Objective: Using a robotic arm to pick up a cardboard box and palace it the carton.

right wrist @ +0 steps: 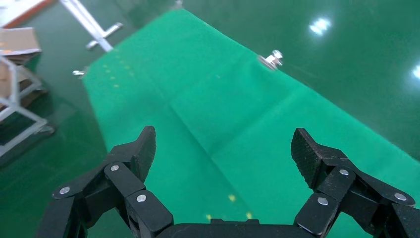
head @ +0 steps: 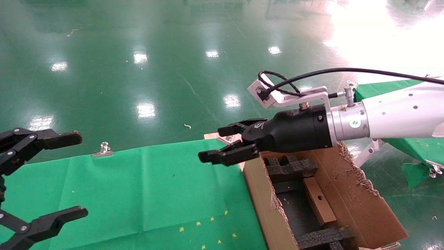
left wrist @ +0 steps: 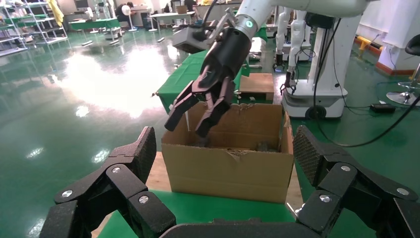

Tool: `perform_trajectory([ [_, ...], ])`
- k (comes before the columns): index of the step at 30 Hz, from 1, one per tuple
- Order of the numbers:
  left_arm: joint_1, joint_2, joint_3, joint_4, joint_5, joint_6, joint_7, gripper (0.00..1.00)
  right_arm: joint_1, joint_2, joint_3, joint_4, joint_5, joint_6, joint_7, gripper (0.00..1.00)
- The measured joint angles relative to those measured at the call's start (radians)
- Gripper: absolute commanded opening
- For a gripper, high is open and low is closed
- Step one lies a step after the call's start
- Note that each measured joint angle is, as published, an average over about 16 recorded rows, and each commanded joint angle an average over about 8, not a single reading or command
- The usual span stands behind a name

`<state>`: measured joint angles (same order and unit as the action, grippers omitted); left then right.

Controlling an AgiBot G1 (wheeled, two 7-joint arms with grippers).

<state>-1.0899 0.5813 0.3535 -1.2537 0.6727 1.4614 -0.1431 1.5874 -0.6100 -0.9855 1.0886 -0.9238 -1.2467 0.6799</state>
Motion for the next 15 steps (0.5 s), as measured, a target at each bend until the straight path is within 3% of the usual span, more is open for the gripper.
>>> perform_trajectory([
  [15,0.000,0.000,0.000,0.000,0.000,0.000,0.000,1.00,-0.254,-0.001,0.349,0.097,0.096,-0.123,-0.244,1.00],
])
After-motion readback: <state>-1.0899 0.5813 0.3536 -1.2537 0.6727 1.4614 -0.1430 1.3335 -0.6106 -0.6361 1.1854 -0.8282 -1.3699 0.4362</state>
